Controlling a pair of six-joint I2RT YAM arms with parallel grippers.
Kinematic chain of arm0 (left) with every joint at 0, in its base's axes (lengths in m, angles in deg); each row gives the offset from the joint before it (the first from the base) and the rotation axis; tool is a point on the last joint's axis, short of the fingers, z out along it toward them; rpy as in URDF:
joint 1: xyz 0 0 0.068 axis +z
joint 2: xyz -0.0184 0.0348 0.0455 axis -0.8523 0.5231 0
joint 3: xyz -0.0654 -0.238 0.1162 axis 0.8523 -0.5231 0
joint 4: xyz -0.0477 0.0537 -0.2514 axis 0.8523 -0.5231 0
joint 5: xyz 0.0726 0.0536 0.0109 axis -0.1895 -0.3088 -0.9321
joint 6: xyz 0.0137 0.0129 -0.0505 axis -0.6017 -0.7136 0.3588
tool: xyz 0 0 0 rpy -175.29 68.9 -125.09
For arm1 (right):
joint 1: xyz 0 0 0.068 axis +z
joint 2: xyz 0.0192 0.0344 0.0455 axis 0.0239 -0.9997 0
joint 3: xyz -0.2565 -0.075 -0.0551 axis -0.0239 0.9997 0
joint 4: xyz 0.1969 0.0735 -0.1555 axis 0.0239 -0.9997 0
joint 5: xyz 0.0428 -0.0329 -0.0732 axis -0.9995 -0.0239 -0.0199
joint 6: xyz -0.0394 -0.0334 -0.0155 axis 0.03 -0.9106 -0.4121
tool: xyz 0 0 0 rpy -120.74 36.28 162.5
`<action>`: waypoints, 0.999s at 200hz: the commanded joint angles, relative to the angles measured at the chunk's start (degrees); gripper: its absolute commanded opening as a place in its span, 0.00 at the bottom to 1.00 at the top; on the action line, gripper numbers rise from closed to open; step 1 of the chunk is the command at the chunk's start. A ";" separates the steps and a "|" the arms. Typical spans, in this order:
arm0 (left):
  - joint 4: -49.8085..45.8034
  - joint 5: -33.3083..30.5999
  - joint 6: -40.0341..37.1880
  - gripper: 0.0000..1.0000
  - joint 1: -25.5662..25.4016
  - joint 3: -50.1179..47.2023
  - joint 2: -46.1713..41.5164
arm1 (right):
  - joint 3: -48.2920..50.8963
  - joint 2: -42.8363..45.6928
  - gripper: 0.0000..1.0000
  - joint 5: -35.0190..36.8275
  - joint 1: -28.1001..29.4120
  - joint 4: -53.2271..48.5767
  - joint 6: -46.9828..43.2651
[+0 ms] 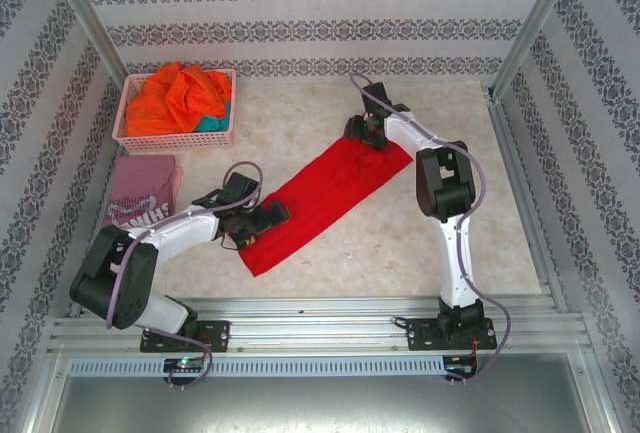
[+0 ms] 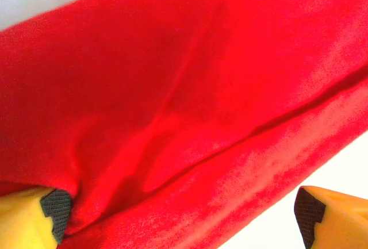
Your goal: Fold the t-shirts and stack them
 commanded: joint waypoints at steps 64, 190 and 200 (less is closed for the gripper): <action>-1.25 -4.33 -14.91 1.00 6.34 11.07 4.94 | 21.96 20.51 0.65 0.60 -0.96 14.95 1.74; 1.39 9.12 -11.12 0.86 5.46 2.23 6.83 | 19.74 9.83 0.45 -2.76 -2.87 11.57 9.63; 2.34 10.27 -9.93 0.87 3.60 0.98 7.15 | 17.25 7.57 0.44 -3.39 -2.78 10.94 9.21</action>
